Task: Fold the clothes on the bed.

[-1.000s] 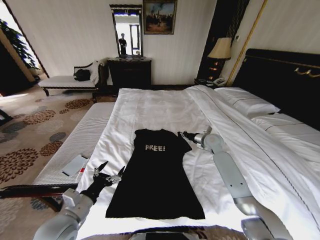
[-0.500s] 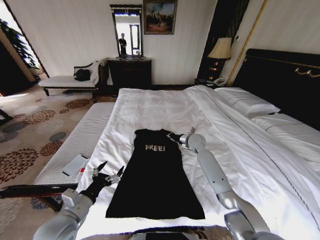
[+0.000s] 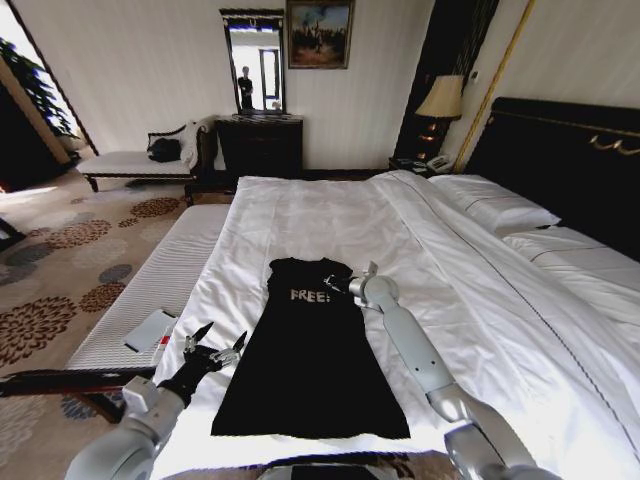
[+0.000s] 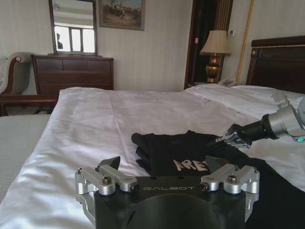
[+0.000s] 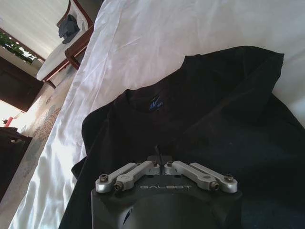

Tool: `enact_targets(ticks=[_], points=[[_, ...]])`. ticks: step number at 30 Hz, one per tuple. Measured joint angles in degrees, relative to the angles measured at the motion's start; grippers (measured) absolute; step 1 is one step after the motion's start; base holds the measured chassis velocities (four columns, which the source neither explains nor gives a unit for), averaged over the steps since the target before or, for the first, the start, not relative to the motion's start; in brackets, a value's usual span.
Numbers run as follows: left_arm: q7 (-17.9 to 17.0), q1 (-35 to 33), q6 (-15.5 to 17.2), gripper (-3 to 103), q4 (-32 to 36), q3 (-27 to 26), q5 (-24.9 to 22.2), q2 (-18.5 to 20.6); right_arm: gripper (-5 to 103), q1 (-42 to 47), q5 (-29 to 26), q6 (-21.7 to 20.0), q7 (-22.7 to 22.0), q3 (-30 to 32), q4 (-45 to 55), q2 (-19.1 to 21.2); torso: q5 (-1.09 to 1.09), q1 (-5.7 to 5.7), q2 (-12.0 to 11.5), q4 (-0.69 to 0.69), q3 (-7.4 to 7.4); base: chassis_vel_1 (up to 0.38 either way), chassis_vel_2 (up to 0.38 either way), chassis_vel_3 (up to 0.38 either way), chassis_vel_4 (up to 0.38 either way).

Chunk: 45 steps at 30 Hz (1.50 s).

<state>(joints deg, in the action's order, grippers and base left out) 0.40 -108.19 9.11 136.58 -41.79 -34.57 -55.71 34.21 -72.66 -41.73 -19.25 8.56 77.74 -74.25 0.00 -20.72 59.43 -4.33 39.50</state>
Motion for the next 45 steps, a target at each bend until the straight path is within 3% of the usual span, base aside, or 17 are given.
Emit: enact_targets(ticks=[3, 6, 10, 12, 15, 17, 18, 21, 22, 25, 28, 38, 41, 45], points=[[0.0, 0.26, 0.01, 100, -0.04, 0.37, 0.13, -0.2, 7, 0.16, 0.39, 0.25, 0.24, -0.17, 0.15, 0.4, -0.01, 0.0, 0.0, 0.0, 0.0, 0.0, 0.0, 0.0, 0.0], [0.0, 0.57, 0.19, 100, -0.15, 0.93, 0.25, -0.4, 23, 0.86, -0.42, 0.39, 1.11, -0.35, 1.77, 1.73, 0.0, 0.0, 0.0, -0.01, 0.0, 0.0, 0.0, 0.0, 0.0], [0.0, 0.65, 0.3, 100, -0.03, 1.09, 0.3, -0.67, 34, 1.26, -1.63, 0.31, 1.96, -1.09, 3.94, 3.49, 0.0, 0.0, 0.0, -0.01, 0.0, 0.0, 0.0, 0.0, 0.0], [0.0, 0.67, 0.3, 100, 0.06, 1.09, 0.3, -0.75, 40, 1.33, -2.13, 0.28, 1.74, -1.04, 4.61, 3.76, 0.0, 0.0, 0.0, -0.01, 0.0, 0.0, 0.0, 0.0, 0.0], [0.01, 0.93, 0.35, 100, -0.01, 0.99, -0.01, -1.0, 56, 1.97, -4.03, 0.24, -0.03, 0.45, 6.79, 4.41, 0.0, 0.0, 0.0, 0.02, -0.01, 0.0, 0.0, 0.0, 0.0], [0.0, 1.19, 0.41, 100, -0.23, 0.97, -0.46, -1.08, 56, 2.53, -4.57, 0.24, -0.69, 1.45, 7.68, 4.78, 0.01, 0.0, 0.0, 0.02, 0.0, 0.0, 0.0, 0.0, 0.0], [0.0, 1.55, 0.49, 100, -0.48, 0.97, -1.1, -1.17, 61, 3.28, -5.03, 0.25, -1.25, 2.64, 8.6, 5.33, 0.01, 0.0, 0.0, 0.02, 0.0, 0.0, 0.0, 0.0, 0.0], [-0.01, 4.02, 1.23, 100, -1.8, 1.72, -4.97, -1.46, 78, 7.46, -5.52, 0.55, -1.88, 7.59, 12.42, 9.4, 0.01, 0.0, 0.0, 0.0, 0.0, 0.0, 0.0, 0.0, 0.0], [-0.01, 4.02, 1.23, 100, -1.8, 1.72, -4.97, -1.46, 78, 7.46, -5.52, 0.55, -1.88, 7.59, 12.42, 9.4, 0.01, 0.0, 0.0, 0.0, 0.0, 0.0, 0.0, 0.0, 0.0], [0.0, 8.08, 1.88, 100, -3.95, 2.77, -8.11, -1.36, 89, 13.78, -5.75, 1.06, -1.89, 12.8, 16.76, 14.5, 0.01, 0.01, 0.0, -0.06, -0.01, 0.0, 0.0, 0.0, 0.0], [0.0, 11.16, 2.09, 100, -5.98, 3.29, -9.48, -0.89, 97, 17.73, -5.68, 1.61, -1.87, 15.66, 19.43, 16.77, 0.02, 0.0, 0.0, -0.03, -0.01, 0.0, 0.0, 0.0, 0.0], [-0.01, 18.12, 3.92, 100, -13.7, 2.61, -18.12, -0.82, 100, 24.74, -5.38, 2.53, -1.77, 20.65, 25.43, 19.51, 0.01, 0.0, 0.0, 0.06, -0.01, 0.0, 0.0, 0.0, 0.0], [-0.02, 24.84, 5.47, 100, -21.42, 5.05, -24.43, -0.78, 100, 31.2, -4.59, 2.49, -1.7, 25.39, 28.77, 19.75, -0.01, 0.0, 0.0, -0.06, -0.01, 0.0, 0.0, 0.0, 0.0], [-0.02, 30.87, 6.1, 100, -27.43, 7.95, -24.56, -0.44, 100, 36.45, -4.11, 2.24, -1.1, 28.9, 30.78, 19.48, 0.01, 0.0, -0.01, 0.02, 0.0, 0.0, 0.0, 0.0, 0.0]])
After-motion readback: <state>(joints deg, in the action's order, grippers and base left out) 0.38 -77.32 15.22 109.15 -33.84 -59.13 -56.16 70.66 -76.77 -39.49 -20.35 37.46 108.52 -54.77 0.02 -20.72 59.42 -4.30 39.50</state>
